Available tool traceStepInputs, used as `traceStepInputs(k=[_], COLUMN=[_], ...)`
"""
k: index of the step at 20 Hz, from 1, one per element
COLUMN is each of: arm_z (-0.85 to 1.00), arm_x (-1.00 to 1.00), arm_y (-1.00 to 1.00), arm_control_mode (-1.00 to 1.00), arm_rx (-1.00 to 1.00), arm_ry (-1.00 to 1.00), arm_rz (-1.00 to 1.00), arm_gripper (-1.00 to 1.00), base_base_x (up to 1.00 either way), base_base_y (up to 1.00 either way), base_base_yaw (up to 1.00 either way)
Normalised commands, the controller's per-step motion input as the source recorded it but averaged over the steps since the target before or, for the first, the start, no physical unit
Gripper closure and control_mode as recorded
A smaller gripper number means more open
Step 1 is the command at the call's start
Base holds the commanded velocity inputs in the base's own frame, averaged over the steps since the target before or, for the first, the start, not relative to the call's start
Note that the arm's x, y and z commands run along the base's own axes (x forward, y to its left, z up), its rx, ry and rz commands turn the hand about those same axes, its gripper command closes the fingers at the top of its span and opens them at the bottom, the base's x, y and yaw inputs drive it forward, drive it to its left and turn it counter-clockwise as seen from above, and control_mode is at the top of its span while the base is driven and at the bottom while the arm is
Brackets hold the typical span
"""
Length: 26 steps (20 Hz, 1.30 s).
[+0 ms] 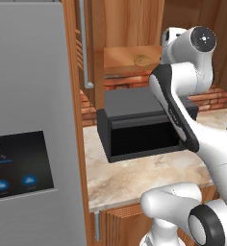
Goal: Organize the utensils by type. Pick up the wooden spoons from the counter and place them in the open cabinet. Then pick up the metallic utensils from the counter and place them in the open drawer.
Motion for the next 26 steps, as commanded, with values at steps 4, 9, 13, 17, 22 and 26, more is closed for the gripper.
traceStepInputs(k=[4, 9, 13, 17, 22, 26], arm_z=[-0.05, 0.0, 0.0, 0.0, 0.0, -0.01], arm_x=[0.79, 0.65, 0.56, 0.54, 0.63, 0.62], arm_y=[0.0, 0.0, 0.0, 0.0, 0.0, -0.01], arm_control_mode=[-1.0, -1.0, -1.0, -1.0, -1.0, -1.0], arm_rx=[0.0, 0.0, 0.01, 0.01, 0.0, 0.0], arm_ry=[0.02, 0.04, 0.07, 0.04, 0.01, 0.0], arm_rz=[0.0, 0.0, 0.0, 0.0, 0.0, 0.0], arm_gripper=[1.0, 1.0, 1.0, 1.0, 1.0, 1.0], base_base_x=[0.0, 0.0, 0.0, 0.0, 0.0, 0.0], base_base_y=[0.0, 0.0, 0.0, 0.0, 0.0, 0.0], base_base_yaw=[0.0, 0.0, 0.0, 0.0, 0.0, 0.0])
